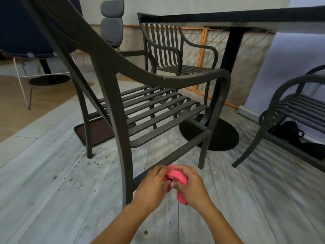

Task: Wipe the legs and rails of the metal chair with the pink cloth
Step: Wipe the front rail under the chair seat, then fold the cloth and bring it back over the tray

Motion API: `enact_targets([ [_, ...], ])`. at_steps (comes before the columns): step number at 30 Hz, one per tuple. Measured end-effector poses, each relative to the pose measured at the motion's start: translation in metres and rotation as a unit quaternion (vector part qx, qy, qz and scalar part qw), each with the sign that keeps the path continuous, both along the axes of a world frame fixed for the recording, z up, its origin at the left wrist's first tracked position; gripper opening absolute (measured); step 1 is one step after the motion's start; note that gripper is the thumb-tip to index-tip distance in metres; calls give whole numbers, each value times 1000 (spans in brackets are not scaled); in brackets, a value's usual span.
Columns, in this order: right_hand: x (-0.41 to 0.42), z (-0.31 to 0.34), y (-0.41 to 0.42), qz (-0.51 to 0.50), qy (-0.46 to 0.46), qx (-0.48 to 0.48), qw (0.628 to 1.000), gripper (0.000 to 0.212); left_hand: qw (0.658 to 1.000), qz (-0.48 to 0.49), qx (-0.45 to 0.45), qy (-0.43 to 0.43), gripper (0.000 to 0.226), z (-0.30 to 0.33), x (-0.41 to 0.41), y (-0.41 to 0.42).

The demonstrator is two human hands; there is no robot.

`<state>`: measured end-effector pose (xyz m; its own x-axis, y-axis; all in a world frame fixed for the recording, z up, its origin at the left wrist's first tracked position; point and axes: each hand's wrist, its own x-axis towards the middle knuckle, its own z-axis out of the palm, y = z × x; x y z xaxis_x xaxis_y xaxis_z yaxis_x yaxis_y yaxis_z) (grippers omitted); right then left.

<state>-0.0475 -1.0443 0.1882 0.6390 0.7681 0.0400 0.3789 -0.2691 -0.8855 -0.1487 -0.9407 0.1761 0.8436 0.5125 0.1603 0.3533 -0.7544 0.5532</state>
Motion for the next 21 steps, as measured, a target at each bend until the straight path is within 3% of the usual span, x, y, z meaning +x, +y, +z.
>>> enact_targets([
  [10,-84,109,-10,113,84,-43,989,45,995,42,-93,-19,58,86,-93,-14],
  [15,-130,178,-2,145,129,-29,981,25,985,87,-143,-30,40,172,-149,-13],
  [21,-187,274,32,140,180,-53,972,38,976,147,-156,-34,37,286,-210,13],
])
